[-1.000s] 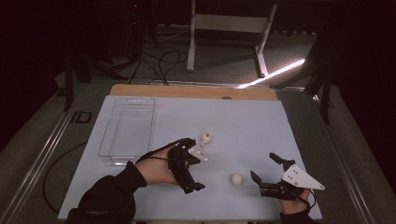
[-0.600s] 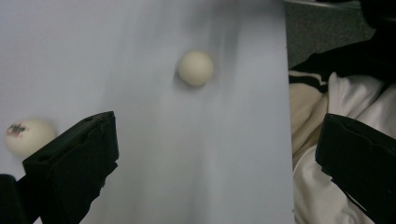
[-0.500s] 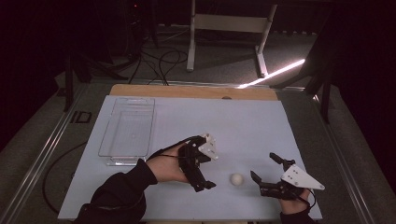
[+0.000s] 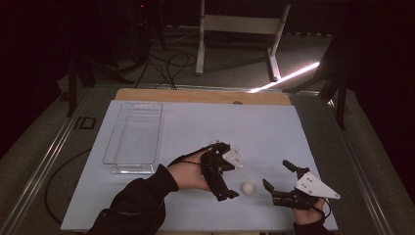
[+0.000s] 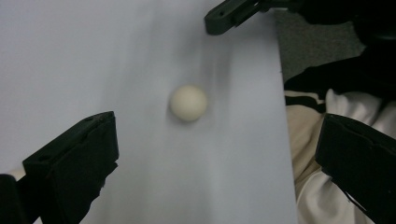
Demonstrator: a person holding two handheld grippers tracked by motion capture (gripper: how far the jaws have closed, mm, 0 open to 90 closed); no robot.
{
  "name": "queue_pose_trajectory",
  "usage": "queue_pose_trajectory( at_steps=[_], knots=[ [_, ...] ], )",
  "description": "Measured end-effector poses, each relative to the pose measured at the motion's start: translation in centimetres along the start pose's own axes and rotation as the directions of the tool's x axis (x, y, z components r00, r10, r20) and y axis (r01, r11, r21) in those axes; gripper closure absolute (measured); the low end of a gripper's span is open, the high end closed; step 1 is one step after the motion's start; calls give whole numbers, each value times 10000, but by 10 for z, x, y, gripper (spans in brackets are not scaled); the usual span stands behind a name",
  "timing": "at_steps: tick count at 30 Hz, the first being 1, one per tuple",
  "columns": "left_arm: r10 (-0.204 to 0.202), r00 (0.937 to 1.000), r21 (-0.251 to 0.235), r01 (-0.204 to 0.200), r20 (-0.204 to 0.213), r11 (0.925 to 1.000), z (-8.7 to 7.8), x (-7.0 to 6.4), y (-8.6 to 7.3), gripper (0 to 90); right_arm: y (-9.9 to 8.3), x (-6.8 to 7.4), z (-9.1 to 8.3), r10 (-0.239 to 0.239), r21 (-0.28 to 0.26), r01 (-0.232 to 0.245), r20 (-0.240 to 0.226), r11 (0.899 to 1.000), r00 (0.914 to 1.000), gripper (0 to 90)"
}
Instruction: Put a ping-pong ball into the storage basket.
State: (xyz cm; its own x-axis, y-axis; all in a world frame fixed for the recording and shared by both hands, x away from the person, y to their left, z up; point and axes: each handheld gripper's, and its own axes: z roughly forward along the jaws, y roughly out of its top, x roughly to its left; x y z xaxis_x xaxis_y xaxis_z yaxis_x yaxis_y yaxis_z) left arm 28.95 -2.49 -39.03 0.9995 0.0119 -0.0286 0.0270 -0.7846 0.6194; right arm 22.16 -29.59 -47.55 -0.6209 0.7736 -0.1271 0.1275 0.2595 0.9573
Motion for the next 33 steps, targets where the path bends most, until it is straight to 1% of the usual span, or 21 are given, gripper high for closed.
queue_pose_trajectory(
  at_steps=[1, 2, 7, 8, 9, 11, 13, 14, 16, 17, 18, 20, 21, 22, 23, 27, 28, 30, 31, 32, 33],
  knots=[
    [34, 10000, -42, -34, -26, 10000, 1, 0, 1, 4, 0, 0, 0, 6, 0, -6, 0, 10000, 10000, 90],
    [36, 10000, -66, -35, 73, 10000, 2, 1, 3, 4, 0, 0, 0, 20, 7, -20, -4, 10000, 10000, 91],
    [141, 9999, -121, -141, 26, 9998, 10, 3, 8, 4, 0, 0, 0, 4, 8, -4, 13, 10000, 10000, 91],
    [138, 9998, -151, -136, 125, 9998, 12, 3, 8, 4, 0, 0, 0, 9, 12, -10, 27, 10000, 10000, 91],
    [162, 9999, -141, -162, 18, 9998, 13, 2, 9, 4, 0, -1, 0, 12, 9, -12, 12, 10000, 10000, 91],
    [291, 9995, -87, -291, 88, 9995, 15, 2, 10, 4, 0, -1, 0, -9, -6, 9, 25, 10000, 10000, 91],
    [321, 9994, -51, -320, 142, 9995, 18, 2, 11, 4, 0, -1, 0, 19, -2, -19, 28, 10000, 10000, 91],
    [351, 9994, -34, -351, 48, 9994, 20, 2, 11, 4, 0, -1, 0, 19, 5, -19, 41, 10000, 10000, 91],
    [342, 9993, -81, -341, 161, 9994, 23, 3, 12, 4, 0, -1, 0, 35, 9, -35, 39, 10000, 10000, 91],
    [361, 9993, -126, -360, 73, 9993, 25, 3, 12, 4, 0, -1, 0, 34, 15, -34, 47, 10000, 10000, 91],
    [392, 9991, -158, -389, 189, 9991, 26, 4, 12, 5, 0, -1, 0, 42, 16, -42, 53, 10000, 10000, 91],
    [393, 9992, -232, -391, 112, 9990, 29, 4, 13, 11, 0, -1, 0, 41, 44, -41, 27, 10000, 10000, 91],
    [392, 9991, -268, -387, 183, 9989, 30, 4, 13, 11, 0, -1, 0, 38, 43, -38, 29, 10000, 10000, 91],
    [373, 9992, -306, -368, 156, 9989, 31, 5, 14, 12, 0, -1, 0, 52, 37, -52, 27, 10000, 10000, 91],
    [372, 9991, -298, -365, 225, 9989, 32, 6, 14, 12, 0, -1, 0, 57, 50, -57, 11, 10000, 10000, 91],
    [362, 9991, -333, -355, 225, 9988, 38, 8, 13, 15, 0, -1, 0, 75, 42, -75, 51, 10000, 10000, 91],
    [357, 9988, -333, -346, 333, 9988, 40, 9, 13, 15, 0, -1, 0, 73, 44, -73, 51, 10000, 10000, 91],
    [373, 9988, -284, -364, 303, 9989, 45, 9, 13, 14, 0, -1, 0, 70, 43, -70, 51, 10000, 10000, 91],
    [371, 9985, -254, -361, 407, 9990, 48, 10, 12, 16, 0, -1, 0, 63, 48, -64, 47, 10000, 10000, 91],
    [371, 9985, -254, -361, 407, 9990, 48, 10, 12, 17, 0, -1, 0, 63, 48, -64, 47, 10000, 10000, 91],
    [369, 9987, -200, -362, 361, 9991, 53, 10, 11, 17, 0, -1, 0, 56, 46, -57, 37, 10000, 10000, 91]
  ],
)
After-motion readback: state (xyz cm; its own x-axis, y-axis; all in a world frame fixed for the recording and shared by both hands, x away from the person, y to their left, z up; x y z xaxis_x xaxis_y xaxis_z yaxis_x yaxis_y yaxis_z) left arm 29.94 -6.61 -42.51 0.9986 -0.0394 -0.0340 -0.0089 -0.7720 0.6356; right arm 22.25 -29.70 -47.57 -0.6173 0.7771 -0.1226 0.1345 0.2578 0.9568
